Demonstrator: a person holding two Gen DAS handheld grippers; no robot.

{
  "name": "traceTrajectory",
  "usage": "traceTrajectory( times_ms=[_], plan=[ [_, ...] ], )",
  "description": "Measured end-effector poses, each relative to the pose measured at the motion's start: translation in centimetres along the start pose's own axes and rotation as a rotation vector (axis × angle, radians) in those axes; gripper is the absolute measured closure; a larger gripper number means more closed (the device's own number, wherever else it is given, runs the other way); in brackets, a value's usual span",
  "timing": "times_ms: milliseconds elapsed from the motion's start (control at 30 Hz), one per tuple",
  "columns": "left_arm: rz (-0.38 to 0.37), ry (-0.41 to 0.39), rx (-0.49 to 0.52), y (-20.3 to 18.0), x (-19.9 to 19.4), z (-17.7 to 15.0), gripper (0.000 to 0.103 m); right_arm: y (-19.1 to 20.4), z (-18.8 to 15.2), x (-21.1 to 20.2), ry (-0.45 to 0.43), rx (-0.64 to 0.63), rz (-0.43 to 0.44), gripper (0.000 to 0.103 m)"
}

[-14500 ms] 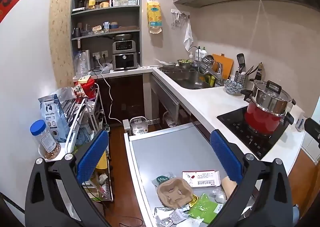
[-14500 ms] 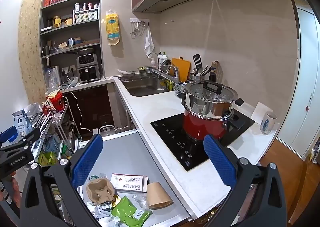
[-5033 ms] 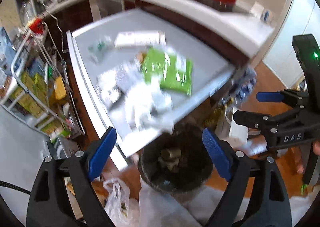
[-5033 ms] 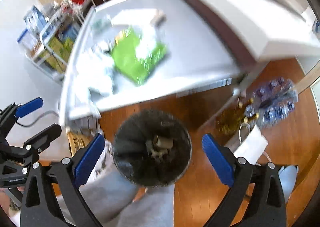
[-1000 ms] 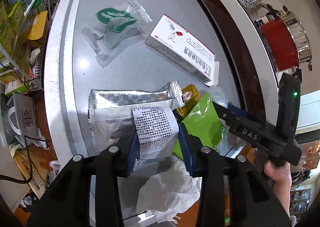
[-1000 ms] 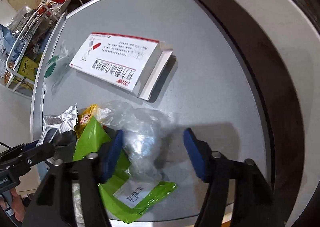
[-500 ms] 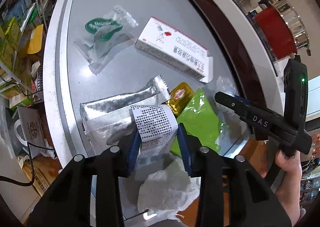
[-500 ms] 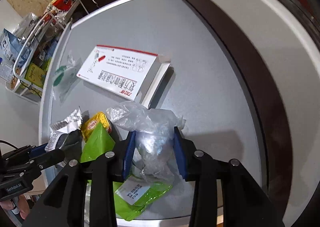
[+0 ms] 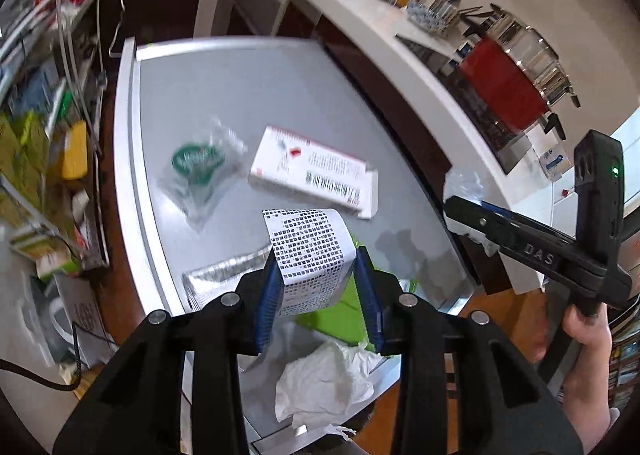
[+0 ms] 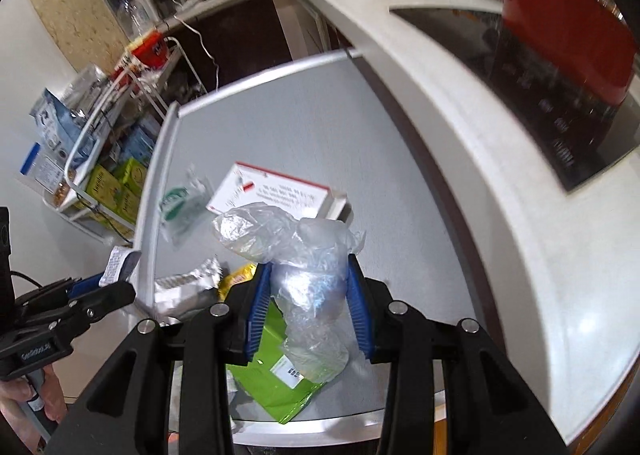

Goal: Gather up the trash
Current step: 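Carry the receipt and plastic bag with both tools over the black bin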

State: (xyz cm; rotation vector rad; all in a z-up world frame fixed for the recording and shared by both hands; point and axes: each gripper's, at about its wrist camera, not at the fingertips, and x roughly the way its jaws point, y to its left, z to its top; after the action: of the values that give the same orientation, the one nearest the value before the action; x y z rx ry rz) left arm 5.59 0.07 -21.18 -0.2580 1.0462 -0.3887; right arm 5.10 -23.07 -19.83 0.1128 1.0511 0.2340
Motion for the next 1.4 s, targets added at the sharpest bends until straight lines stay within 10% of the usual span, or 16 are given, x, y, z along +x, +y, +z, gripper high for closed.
traceTrajectory(
  times_ms=[733,1400],
  plan=[
    [0.023,-0.210,0.105,-4.8,-8.7,-1.2,0.066,1.7,-3.7,-12.2,-0.196,-0.038,0.033,0.067],
    [0.034,-0.208,0.163,-8.4,-11.6,-8.6,0.066,2.0,-11.3,-16.8,-0.195,-0.076,0.033,0.067]
  ],
)
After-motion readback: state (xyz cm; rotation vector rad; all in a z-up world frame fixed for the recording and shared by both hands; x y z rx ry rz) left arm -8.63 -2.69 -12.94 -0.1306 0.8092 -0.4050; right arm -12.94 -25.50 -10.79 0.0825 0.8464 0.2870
